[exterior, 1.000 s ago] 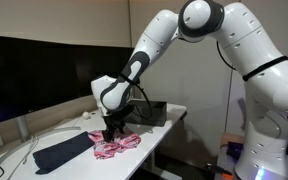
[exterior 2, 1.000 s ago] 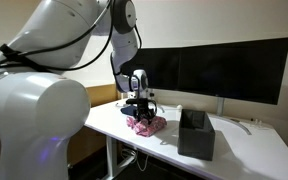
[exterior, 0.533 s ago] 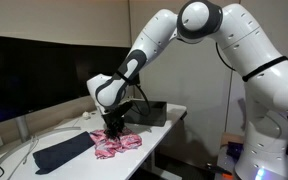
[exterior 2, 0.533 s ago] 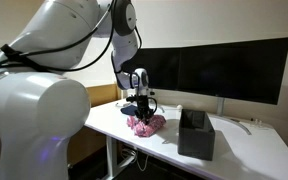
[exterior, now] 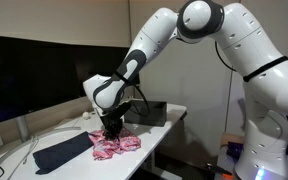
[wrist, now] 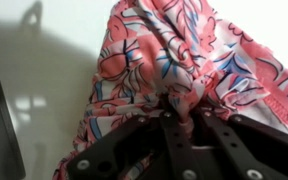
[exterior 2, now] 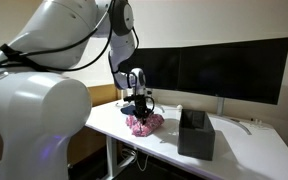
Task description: Put the pink and blue cloth in the grey box
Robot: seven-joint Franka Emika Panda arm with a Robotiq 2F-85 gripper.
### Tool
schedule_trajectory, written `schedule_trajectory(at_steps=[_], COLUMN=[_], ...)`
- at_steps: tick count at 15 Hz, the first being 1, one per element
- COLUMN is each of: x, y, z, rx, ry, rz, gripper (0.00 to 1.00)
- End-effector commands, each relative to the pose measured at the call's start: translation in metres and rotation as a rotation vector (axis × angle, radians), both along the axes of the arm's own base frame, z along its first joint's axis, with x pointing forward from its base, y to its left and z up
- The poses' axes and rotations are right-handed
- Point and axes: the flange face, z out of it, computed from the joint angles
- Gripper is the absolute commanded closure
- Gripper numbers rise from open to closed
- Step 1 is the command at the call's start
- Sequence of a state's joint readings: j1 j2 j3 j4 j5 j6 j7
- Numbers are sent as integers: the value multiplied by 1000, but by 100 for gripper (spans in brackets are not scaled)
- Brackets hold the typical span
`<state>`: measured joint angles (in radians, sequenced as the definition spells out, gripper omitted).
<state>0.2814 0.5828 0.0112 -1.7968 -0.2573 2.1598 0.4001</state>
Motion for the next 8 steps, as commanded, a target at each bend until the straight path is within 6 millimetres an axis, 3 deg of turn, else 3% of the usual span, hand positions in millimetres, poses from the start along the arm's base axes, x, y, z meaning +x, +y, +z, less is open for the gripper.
schedule_trajectory(at_steps=[1, 8], x=[-10, -20], y=[9, 16], z=[14, 64], rx=[25, 38], ry=[43, 75], rz=[34, 63], gripper=[88, 88])
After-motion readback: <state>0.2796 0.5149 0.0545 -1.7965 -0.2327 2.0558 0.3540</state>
